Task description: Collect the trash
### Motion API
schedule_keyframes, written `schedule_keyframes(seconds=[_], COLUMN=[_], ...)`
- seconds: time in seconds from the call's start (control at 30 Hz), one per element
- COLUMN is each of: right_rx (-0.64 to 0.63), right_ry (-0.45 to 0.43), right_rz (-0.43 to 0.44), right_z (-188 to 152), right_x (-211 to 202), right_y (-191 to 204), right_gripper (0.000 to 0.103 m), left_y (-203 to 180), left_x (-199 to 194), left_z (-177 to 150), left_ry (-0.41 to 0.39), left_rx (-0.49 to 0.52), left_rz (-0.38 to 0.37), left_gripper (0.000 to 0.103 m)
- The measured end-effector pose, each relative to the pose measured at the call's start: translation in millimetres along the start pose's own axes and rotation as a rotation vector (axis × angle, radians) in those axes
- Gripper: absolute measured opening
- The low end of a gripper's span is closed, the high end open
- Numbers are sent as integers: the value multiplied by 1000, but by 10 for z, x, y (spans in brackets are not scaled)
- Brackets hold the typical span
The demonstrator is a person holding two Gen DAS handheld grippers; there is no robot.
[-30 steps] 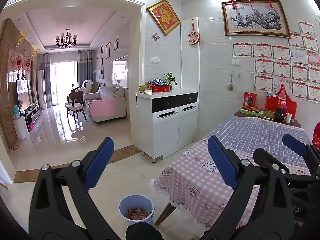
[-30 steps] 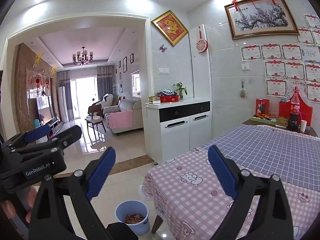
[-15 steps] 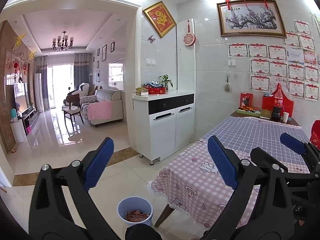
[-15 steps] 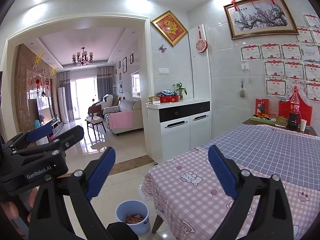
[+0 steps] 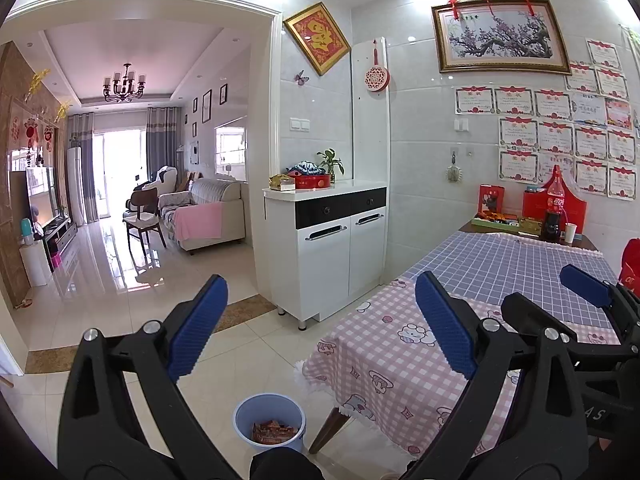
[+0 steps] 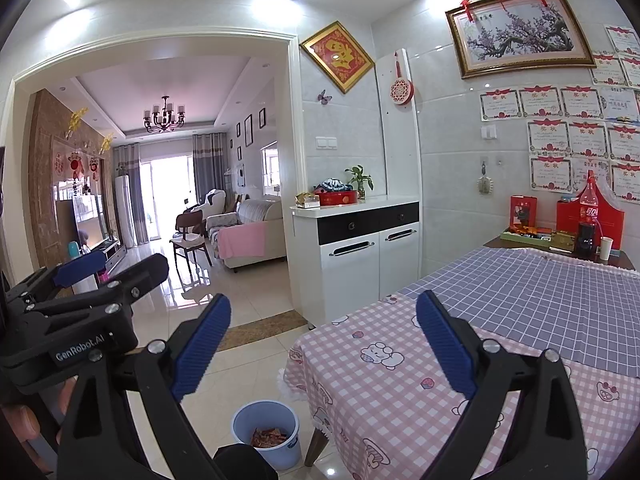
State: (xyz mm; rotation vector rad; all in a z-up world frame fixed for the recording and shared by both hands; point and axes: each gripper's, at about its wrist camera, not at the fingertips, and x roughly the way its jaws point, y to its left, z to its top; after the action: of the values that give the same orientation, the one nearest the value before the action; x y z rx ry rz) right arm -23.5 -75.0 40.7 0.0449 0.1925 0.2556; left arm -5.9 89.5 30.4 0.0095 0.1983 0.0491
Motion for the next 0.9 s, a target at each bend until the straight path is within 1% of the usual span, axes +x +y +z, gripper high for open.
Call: schedule_keyframes(seconds=[0.9], right_rx=[2], right_ry=[2], right_rz=[1], right_z=[-24], right_x=[3], right_y=[13], right_gripper=[92], left_y=[6], left_x=[-3], left_z=[-7], left_ry=[2], left_rx=[0], left_rz=[-2], left_gripper=[93])
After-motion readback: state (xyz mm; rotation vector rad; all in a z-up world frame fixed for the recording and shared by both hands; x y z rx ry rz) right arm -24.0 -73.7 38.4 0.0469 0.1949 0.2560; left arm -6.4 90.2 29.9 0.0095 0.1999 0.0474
